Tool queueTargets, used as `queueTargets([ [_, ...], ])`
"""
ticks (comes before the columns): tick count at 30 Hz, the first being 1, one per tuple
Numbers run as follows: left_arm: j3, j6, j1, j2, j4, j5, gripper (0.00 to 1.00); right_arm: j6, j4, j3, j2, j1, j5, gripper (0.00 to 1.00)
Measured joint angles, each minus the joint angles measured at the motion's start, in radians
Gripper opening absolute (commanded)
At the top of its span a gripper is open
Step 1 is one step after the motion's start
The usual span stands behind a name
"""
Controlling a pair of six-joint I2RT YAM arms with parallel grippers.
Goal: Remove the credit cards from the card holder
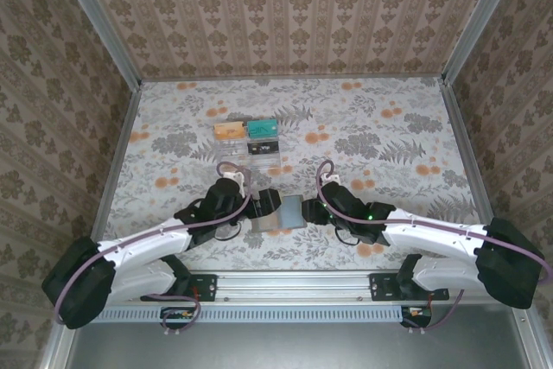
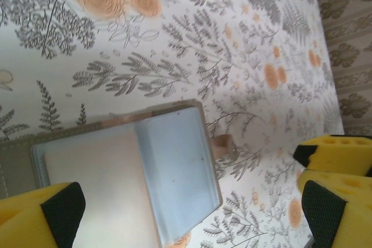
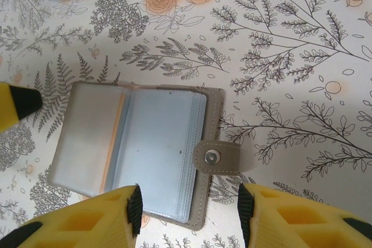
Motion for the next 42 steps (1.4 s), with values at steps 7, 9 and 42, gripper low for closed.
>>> queueTargets([
  [7, 0.0, 0.01, 0.016, 0.024, -0.049, 0.002, 1.0, -0.003, 0.0, 0.0, 0.036, 0.0, -0.02, 0.5],
  [9, 0.0, 0.01, 0.017, 0.032, -0.058, 0.0, 1.0, -0.003, 0.005, 0.0, 0.046, 0.0, -0.025, 0.49],
  [42, -0.007, 0.005, 0.016, 0.029, -0.048, 0.017, 1.0, 0.001, 0.099, 0.001, 0.277, 0.004, -0.082, 0.39],
])
